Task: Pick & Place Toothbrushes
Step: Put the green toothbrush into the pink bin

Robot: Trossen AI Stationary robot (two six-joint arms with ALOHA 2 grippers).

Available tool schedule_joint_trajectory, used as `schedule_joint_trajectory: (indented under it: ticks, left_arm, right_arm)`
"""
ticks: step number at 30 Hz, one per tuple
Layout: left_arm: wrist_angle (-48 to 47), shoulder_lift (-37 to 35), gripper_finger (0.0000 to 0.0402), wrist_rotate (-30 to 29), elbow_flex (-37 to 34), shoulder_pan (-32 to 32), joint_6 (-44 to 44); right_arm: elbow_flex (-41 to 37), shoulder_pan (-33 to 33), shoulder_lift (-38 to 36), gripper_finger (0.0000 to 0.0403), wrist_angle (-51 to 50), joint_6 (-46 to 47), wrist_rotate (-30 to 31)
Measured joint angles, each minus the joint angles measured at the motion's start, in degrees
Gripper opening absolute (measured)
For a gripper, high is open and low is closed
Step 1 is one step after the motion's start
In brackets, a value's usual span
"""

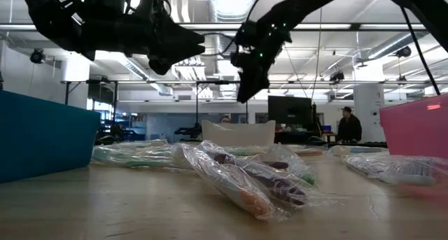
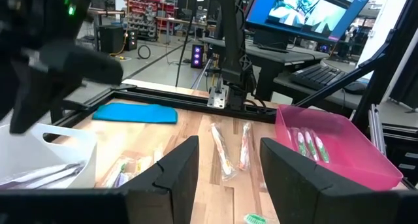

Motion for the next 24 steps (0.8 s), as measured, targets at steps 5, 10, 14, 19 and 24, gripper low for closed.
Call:
schedule_joint_trajectory:
  ticks: [5,10,14,19,24]
  left_arm:
    - [0.0,0.0,0.0167,0.0,0.0,0.0,0.0]
    - [0.1,0.0,0.0167,0.0,0.0,0.0,0.0]
    - [0.2,0.0,0.0167,0.0,0.0,0.0,0.0]
    - [0.2,0.0,0.0167,0.0,0.0,0.0,0.0]
    - [0.2,0.0,0.0167,0.0,0.0,0.0,0.0]
  right_arm:
    - [0.0,0.6,-4.2,0.0159,-1.3,-0.7,-0.1]
    - [0.0,1.3,-8.2,0.0145,-3.8,0.3,-0.1]
    - [0.0,2.4,-11.1,0.0134,-6.2,1.6,-0.1]
    - [0.0,4.8,-13.8,0.0120,-10.0,4.3,-0.1]
    - [0.0,8.9,-15.2,0.0105,-14.3,7.4,-0.2]
